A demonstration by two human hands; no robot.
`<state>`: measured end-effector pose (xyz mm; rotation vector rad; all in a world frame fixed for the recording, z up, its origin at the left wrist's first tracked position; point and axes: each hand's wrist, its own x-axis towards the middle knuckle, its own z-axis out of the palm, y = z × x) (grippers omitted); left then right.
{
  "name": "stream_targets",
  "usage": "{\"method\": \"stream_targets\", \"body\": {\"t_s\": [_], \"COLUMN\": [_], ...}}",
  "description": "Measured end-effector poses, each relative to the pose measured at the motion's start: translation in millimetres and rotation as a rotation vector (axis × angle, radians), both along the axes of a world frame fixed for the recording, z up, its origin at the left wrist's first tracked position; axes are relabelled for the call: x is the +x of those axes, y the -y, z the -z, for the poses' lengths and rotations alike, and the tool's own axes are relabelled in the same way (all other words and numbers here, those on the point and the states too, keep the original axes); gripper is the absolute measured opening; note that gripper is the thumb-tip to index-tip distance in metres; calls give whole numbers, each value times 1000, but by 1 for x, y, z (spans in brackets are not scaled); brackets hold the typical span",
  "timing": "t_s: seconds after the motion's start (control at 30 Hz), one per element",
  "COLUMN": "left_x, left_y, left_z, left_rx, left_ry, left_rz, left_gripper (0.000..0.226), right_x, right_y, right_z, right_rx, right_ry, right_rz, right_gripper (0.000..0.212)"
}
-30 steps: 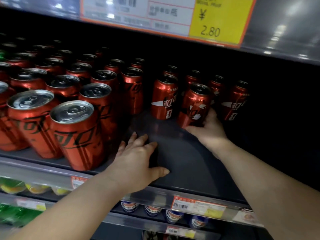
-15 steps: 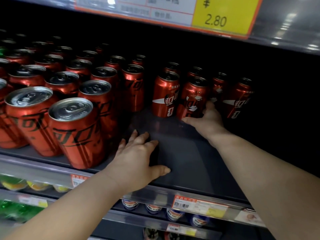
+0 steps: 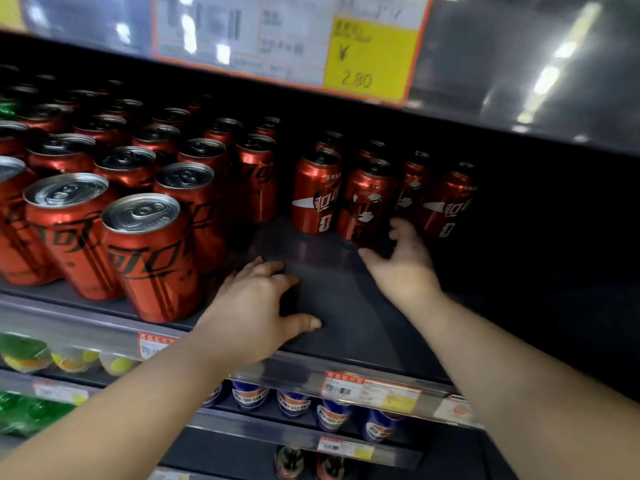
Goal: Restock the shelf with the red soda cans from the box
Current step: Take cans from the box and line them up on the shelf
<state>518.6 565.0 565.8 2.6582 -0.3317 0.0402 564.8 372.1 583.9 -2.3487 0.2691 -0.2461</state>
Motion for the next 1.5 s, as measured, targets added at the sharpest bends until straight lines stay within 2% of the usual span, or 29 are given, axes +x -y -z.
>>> {"method": "stream_targets", "body": {"t_s": [0.1, 0.17, 0.23, 0.37, 0.53, 0.6, 0.73, 0.9, 1.03, 1.23, 1.33, 1.5], "left_x": [-11, -21, -42, -102, -188, -225, -279, -314, -329, -374, -404, -445], "left_y": [2, 4, 5, -4, -38, -50, -77, -112, -156, -268, -344, -454], "left_z": [-4, -9, -18, -35, -35, -43, -64, -107, -122, -140, -156, -173], "left_rx": [-1, 34, 44, 104, 185, 228, 293, 223, 199, 254, 273, 330], "left_ry": [135, 161, 111, 1, -185, -200, -187, -134, -23, -35, -17, -87], "left_rz": [-26, -33, -61, -125, -221, -267, -390, -536, -588, -614, -665, -771], "left_gripper": [60, 62, 66, 76, 55, 51, 57, 58, 60, 62, 72, 66], "right_x": [-37, -66, -98, -158, -227, -248, -275, -288, -293, -311, -327, -355], "right_y": [-2, -1, -1, 0, -3, -4, -12, -42, -90, -217, -297, -414], "right_z": [-6, -16, -27, -47, -52, -54, -65, -90, -109, -133, -142, -154], "right_rx": [-205, -292, -336, -362, -410, -394, -383, -417, -442, -460, -442, -412], "right_ry": [37, 30, 9, -90, -198, -238, -253, -165, -108, -56, -48, -11], "right_rz": [-58, -112, -171, -254, -382, -419, -490, -555, -607, -675, -697, -752], "right_gripper": [61, 57, 55, 55, 54, 57, 61, 60, 58, 59, 61, 64]}}
